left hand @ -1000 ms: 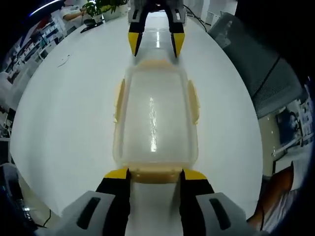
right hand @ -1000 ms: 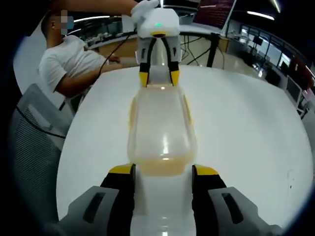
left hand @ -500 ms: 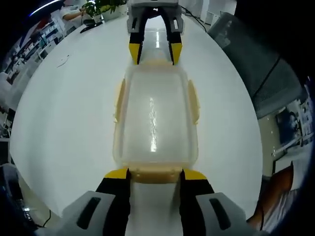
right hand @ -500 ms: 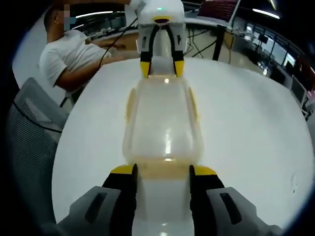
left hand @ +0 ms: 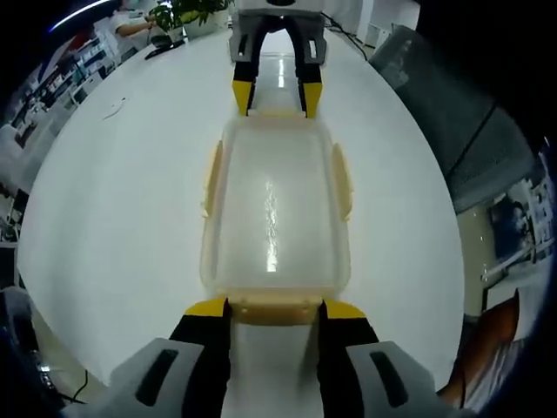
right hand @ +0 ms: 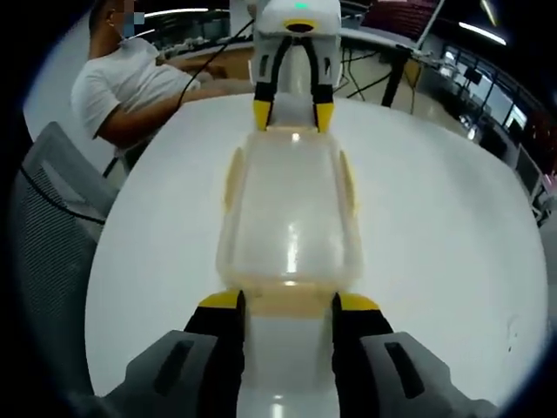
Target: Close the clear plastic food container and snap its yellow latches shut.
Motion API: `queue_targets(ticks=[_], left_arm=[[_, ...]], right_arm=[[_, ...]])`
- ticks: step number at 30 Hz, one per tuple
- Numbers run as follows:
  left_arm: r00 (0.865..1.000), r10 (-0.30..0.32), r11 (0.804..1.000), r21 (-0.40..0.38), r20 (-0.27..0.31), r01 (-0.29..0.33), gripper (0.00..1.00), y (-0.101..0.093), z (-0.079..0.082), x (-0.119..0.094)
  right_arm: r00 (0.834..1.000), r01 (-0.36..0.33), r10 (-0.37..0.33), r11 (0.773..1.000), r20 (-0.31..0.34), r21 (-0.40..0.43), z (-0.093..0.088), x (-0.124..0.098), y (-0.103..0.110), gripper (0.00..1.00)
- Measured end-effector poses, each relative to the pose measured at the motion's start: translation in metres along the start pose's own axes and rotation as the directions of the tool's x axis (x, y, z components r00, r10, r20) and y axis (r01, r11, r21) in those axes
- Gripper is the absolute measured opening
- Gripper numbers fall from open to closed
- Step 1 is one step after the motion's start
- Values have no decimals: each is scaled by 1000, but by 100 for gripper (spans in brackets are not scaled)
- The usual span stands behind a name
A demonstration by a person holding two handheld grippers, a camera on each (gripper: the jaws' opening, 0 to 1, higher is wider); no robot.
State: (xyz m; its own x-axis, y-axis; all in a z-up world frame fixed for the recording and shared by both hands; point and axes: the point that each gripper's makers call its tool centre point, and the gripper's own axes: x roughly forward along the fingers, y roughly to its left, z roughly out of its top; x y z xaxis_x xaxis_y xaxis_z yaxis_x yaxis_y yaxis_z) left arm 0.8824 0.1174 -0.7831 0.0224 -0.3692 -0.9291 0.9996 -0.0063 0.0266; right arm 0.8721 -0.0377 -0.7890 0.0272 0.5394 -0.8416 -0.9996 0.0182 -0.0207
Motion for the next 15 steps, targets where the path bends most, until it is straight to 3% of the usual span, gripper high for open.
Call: queue_targets(ticks=[15], left_arm=[[1000, -2, 1000, -10, -17, 2, 32, -7, 5, -4]], right_arm=[[1000, -10, 10, 1000, -2, -8, 2, -13, 4, 34]])
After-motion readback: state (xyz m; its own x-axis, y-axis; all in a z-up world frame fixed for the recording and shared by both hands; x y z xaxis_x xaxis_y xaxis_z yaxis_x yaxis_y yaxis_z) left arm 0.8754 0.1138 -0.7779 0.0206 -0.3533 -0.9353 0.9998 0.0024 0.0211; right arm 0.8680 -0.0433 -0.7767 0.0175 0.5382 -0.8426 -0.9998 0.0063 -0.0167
